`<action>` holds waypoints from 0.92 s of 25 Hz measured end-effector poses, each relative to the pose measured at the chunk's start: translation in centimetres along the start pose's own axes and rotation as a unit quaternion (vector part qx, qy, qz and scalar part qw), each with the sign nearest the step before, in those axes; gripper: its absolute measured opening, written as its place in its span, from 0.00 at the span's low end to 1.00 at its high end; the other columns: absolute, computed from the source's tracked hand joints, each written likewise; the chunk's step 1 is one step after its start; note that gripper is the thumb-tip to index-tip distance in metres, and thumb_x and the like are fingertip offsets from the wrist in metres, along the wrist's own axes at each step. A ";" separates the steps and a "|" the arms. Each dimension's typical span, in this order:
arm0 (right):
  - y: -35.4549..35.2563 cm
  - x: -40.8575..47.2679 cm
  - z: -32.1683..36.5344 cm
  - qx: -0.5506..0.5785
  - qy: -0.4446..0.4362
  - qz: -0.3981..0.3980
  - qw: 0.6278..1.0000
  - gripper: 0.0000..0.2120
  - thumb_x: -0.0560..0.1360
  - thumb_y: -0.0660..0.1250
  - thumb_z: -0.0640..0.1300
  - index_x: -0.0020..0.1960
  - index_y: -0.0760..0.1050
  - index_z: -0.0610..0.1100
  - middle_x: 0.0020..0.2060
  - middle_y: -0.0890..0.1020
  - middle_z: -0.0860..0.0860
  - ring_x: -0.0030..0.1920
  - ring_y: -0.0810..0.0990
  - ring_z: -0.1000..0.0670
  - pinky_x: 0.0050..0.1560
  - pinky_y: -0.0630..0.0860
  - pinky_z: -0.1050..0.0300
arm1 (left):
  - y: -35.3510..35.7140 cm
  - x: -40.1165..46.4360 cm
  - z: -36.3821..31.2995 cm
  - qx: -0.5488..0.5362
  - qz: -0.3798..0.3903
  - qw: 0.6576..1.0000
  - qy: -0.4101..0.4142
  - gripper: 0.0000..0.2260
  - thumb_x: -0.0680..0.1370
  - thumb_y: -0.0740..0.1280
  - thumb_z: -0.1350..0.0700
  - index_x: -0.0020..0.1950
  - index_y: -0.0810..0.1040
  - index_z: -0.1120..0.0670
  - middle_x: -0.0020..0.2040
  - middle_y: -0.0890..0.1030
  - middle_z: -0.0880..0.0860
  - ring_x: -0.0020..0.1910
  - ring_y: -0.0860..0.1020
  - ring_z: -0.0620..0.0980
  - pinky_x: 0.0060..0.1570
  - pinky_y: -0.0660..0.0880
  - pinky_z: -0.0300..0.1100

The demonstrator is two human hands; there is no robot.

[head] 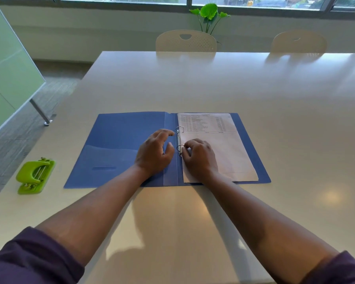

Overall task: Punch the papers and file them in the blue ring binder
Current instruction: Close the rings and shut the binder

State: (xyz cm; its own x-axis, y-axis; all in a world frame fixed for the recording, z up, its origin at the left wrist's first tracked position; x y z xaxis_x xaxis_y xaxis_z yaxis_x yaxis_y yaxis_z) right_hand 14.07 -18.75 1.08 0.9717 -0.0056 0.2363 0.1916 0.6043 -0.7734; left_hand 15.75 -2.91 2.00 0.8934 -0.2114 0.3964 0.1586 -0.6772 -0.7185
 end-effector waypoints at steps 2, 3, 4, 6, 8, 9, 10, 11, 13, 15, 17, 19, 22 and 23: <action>0.1 0.0 0.1 -0.005 -0.006 -0.003 1.000 0.10 0.80 0.64 0.45 0.49 0.82 0.41 0.49 0.83 0.45 0.51 0.77 0.45 0.51 0.71 0.54 | -1.3 0.1 0.9 0.044 -0.032 0.997 -0.049 0.18 0.76 0.62 0.53 0.65 0.77 0.56 0.63 0.81 0.55 0.61 0.78 0.57 0.56 0.77 0.51; 0.1 0.0 0.1 -0.005 -0.008 -0.003 1.000 0.10 0.80 0.64 0.45 0.49 0.82 0.41 0.49 0.83 0.45 0.50 0.77 0.45 0.50 0.70 0.55 | -1.9 0.2 1.7 0.076 -0.020 0.993 -0.089 0.19 0.77 0.63 0.51 0.66 0.77 0.55 0.65 0.80 0.55 0.64 0.76 0.59 0.59 0.74 0.53; 0.2 0.1 0.1 -0.003 -0.010 -0.003 1.000 0.10 0.80 0.64 0.45 0.48 0.82 0.41 0.49 0.83 0.45 0.50 0.77 0.45 0.50 0.70 0.55 | -2.5 0.2 2.9 0.117 0.004 0.983 -0.140 0.21 0.77 0.63 0.49 0.68 0.75 0.55 0.68 0.78 0.55 0.67 0.74 0.60 0.62 0.72 0.55; 0.3 0.2 0.0 0.000 -0.013 -0.002 1.000 0.10 0.80 0.64 0.45 0.48 0.82 0.41 0.49 0.83 0.46 0.50 0.78 0.45 0.51 0.72 0.54 | -4.4 -0.1 5.6 0.195 0.050 0.945 -0.257 0.24 0.77 0.64 0.44 0.70 0.73 0.52 0.70 0.74 0.54 0.70 0.69 0.61 0.64 0.69 0.57; 0.4 0.2 -0.1 0.001 -0.016 -0.004 1.000 0.10 0.80 0.64 0.45 0.48 0.82 0.41 0.50 0.83 0.46 0.50 0.78 0.44 0.51 0.72 0.53 | -6.5 -1.0 7.9 0.213 0.072 0.902 -0.370 0.27 0.75 0.64 0.38 0.70 0.71 0.50 0.71 0.71 0.56 0.71 0.66 0.61 0.64 0.67 0.57; 0.4 0.2 -0.1 0.002 -0.018 -0.006 1.000 0.10 0.80 0.64 0.45 0.48 0.83 0.41 0.50 0.83 0.46 0.50 0.77 0.44 0.51 0.71 0.54 | -7.3 -1.5 8.9 0.205 0.080 0.883 -0.415 0.31 0.72 0.64 0.35 0.71 0.70 0.50 0.72 0.70 0.56 0.71 0.65 0.62 0.65 0.65 0.58; 0.4 0.2 -0.1 0.003 -0.019 -0.010 1.000 0.10 0.80 0.65 0.45 0.47 0.83 0.41 0.49 0.83 0.45 0.50 0.77 0.44 0.50 0.70 0.55 | -8.0 -1.9 9.7 0.194 0.087 0.867 -0.451 0.35 0.70 0.65 0.32 0.72 0.68 0.49 0.73 0.68 0.57 0.72 0.65 0.62 0.65 0.65 0.58; 0.3 0.2 -0.1 0.003 -0.020 -0.013 1.000 0.10 0.80 0.65 0.44 0.47 0.83 0.41 0.49 0.83 0.45 0.49 0.77 0.43 0.49 0.68 0.56 | -8.6 -2.2 10.4 0.182 0.089 0.855 -0.477 0.40 0.68 0.66 0.30 0.74 0.66 0.49 0.73 0.67 0.58 0.72 0.64 0.62 0.65 0.64 0.58; 0.1 0.1 -0.1 -0.001 -0.021 -0.020 1.000 0.09 0.80 0.65 0.44 0.47 0.83 0.41 0.49 0.83 0.45 0.49 0.77 0.43 0.48 0.66 0.57 | -9.7 -2.5 11.6 0.163 0.079 0.841 -0.509 0.45 0.65 0.68 0.28 0.76 0.63 0.50 0.72 0.66 0.58 0.71 0.63 0.62 0.67 0.66 0.57; 0.1 0.0 -0.1 -0.004 -0.022 -0.025 0.999 0.09 0.79 0.65 0.43 0.47 0.83 0.41 0.49 0.83 0.45 0.49 0.77 0.44 0.48 0.65 0.58 | -10.6 -2.5 12.4 0.146 0.067 0.836 -0.525 0.49 0.63 0.71 0.28 0.77 0.62 0.51 0.70 0.66 0.59 0.68 0.64 0.62 0.67 0.68 0.56; 0.3 0.1 -0.2 -0.002 -0.023 -0.025 0.999 0.09 0.79 0.65 0.43 0.48 0.83 0.41 0.49 0.84 0.44 0.49 0.77 0.44 0.48 0.65 0.58 | -11.4 -2.4 12.7 0.137 0.057 0.832 -0.535 0.50 0.63 0.75 0.30 0.77 0.61 0.53 0.70 0.65 0.60 0.68 0.64 0.61 0.64 0.70 0.51; 0.4 0.1 -0.4 0.000 -0.023 -0.024 0.999 0.09 0.79 0.65 0.43 0.47 0.83 0.41 0.49 0.84 0.45 0.49 0.77 0.43 0.47 0.66 0.57 | -12.0 -2.2 12.7 0.140 0.053 0.829 -0.539 0.51 0.62 0.80 0.34 0.75 0.62 0.55 0.70 0.65 0.61 0.68 0.64 0.62 0.60 0.72 0.49; 0.4 0.2 -0.5 -0.002 -0.021 -0.028 0.999 0.09 0.79 0.65 0.43 0.47 0.83 0.42 0.49 0.84 0.46 0.50 0.78 0.42 0.48 0.68 0.56 | -12.7 -2.2 13.0 0.155 0.055 0.825 -0.541 0.53 0.58 0.83 0.36 0.74 0.63 0.57 0.71 0.66 0.62 0.69 0.66 0.62 0.57 0.69 0.51; 0.5 0.2 -0.6 -0.002 -0.021 -0.029 0.999 0.09 0.79 0.65 0.43 0.47 0.83 0.42 0.49 0.84 0.46 0.49 0.78 0.42 0.48 0.69 0.56 | -12.9 -2.2 13.5 0.153 0.054 0.823 -0.545 0.55 0.57 0.84 0.36 0.74 0.64 0.57 0.71 0.67 0.62 0.69 0.66 0.62 0.59 0.70 0.52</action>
State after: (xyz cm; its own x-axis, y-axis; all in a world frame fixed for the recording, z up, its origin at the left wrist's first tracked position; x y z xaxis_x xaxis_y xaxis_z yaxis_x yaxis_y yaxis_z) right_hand 14.44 -18.91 0.42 0.9521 -0.0072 0.3056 0.2486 0.6000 -0.7604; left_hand 17.43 15.81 2.72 0.7295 0.6114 -0.3067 0.0031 -0.4513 -0.8923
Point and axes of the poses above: each hand's wrist, its own x-axis towards the middle knuckle, its own y-axis out of the palm, z = x × y, the point moved 6 cm from there along x, towards the middle knuckle
